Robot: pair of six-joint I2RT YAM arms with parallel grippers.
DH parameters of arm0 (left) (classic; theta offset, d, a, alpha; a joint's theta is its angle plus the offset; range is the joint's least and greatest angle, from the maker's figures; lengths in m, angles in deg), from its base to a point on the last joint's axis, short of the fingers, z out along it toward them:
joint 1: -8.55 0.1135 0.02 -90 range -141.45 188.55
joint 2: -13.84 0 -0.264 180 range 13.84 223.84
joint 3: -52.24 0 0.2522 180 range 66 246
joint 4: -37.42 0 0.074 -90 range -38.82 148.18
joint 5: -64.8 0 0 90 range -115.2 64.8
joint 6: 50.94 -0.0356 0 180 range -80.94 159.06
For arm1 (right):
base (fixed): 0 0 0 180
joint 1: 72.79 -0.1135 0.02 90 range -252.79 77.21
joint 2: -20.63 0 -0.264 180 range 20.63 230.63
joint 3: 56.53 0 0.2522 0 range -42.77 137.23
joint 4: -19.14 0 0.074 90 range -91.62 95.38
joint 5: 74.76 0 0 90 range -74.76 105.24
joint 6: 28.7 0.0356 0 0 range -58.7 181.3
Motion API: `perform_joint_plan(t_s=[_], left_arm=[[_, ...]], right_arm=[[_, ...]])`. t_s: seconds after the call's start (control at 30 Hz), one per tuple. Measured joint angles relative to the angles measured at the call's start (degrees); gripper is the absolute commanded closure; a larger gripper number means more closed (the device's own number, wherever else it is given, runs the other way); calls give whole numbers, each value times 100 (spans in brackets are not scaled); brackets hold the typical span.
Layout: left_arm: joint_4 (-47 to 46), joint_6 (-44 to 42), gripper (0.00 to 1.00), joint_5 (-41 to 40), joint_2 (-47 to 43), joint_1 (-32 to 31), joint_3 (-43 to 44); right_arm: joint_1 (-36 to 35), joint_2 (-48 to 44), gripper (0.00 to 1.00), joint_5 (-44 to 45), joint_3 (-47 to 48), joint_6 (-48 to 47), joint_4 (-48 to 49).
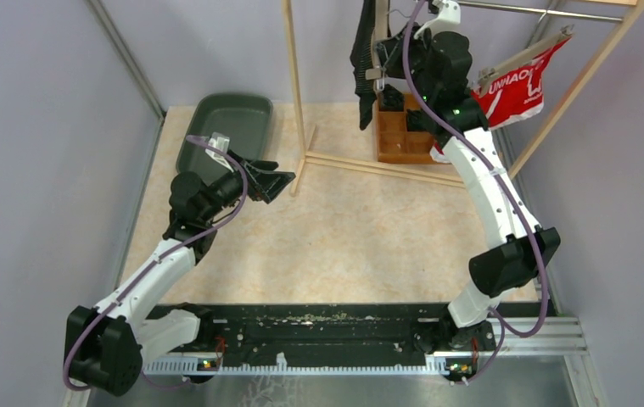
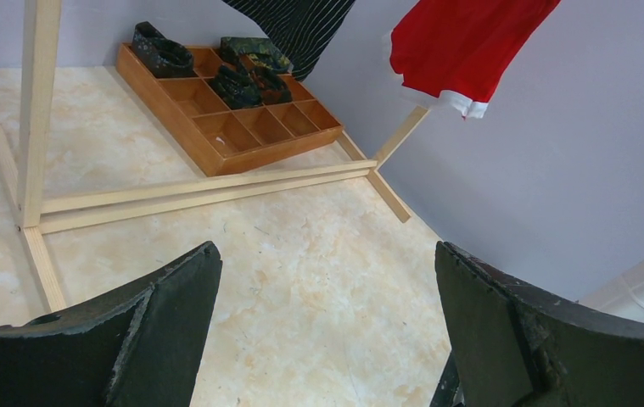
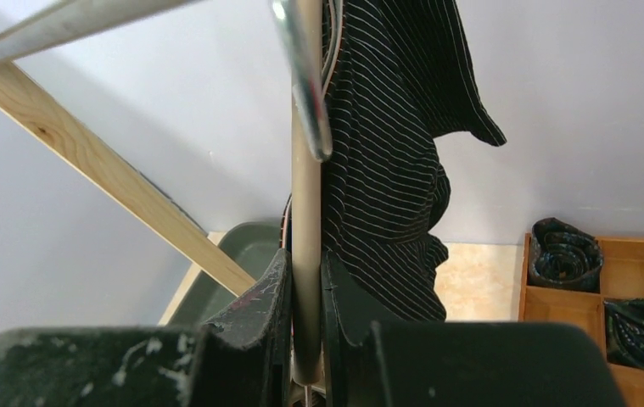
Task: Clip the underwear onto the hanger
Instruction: Place the hanger at the clothesline.
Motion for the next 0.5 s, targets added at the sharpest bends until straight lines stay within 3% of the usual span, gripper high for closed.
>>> perform_joint_plan(t_s=[0.5], left_arm=[[63, -42, 1, -52, -170, 0, 0]], right_arm=[[0, 262, 100, 55, 828, 81, -551]])
